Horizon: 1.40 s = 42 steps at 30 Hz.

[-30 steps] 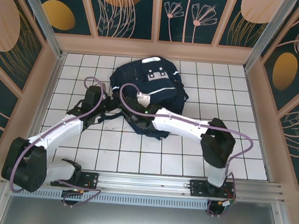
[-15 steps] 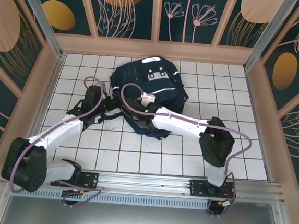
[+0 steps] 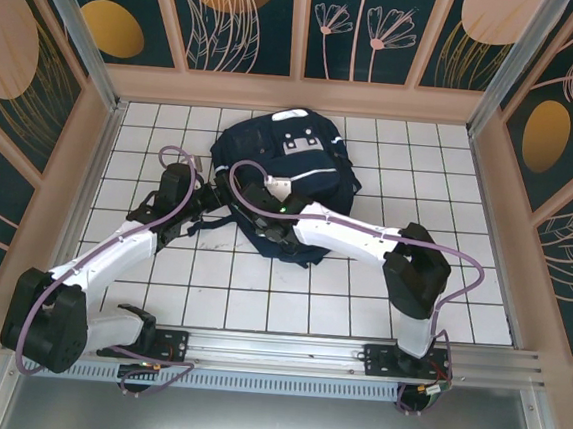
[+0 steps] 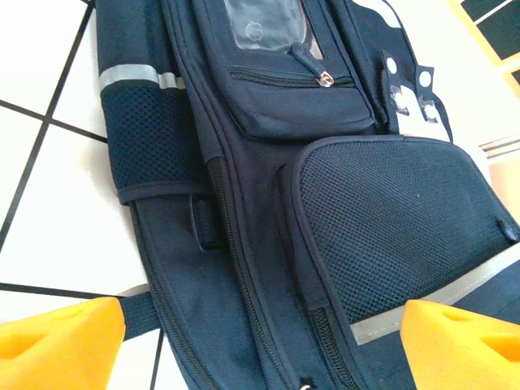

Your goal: Pack the student bag

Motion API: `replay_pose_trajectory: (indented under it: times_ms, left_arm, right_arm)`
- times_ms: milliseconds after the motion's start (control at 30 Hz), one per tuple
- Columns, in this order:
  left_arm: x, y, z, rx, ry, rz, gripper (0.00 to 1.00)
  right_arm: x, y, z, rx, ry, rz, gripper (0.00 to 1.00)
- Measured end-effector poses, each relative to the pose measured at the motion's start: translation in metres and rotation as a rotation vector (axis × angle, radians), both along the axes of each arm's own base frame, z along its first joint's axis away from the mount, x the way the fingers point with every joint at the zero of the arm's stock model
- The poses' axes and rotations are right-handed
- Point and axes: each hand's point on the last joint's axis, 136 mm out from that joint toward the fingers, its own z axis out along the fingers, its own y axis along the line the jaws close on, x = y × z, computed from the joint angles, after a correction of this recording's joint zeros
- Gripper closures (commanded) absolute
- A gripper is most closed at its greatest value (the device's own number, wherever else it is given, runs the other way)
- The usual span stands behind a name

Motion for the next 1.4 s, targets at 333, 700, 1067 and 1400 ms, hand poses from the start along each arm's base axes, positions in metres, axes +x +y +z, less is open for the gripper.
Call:
replay_pose_trajectory:
  times_ms: [333,700,1067,1400]
  left_arm:
    - [-0.010,-0.035,-0.014,-0.210,0.064,-0.109,0.28]
    - [-0.002,-0.064,-0.044,-0.291,0.147,-0.152,0.61]
    - [0.011,-0.083,-0.041,-0.303,0.138,-0.183,0.80]
    - [0.023,-0.058,-0.068,-0.209,0.178,-0.074,0.57]
  right_arm:
    - [-0.002,0.001,-0.005,-0.018,-0.014,0.077,1.00]
    - [0.001,-0.011,0.004,0.023,-0.016,0.106,1.00]
    - [0.026,-0.072,0.017,0.024,-0.056,0.089,1.00]
    - [0.063,-0.146,0.023,-0.107,-0.087,0.008,1.00]
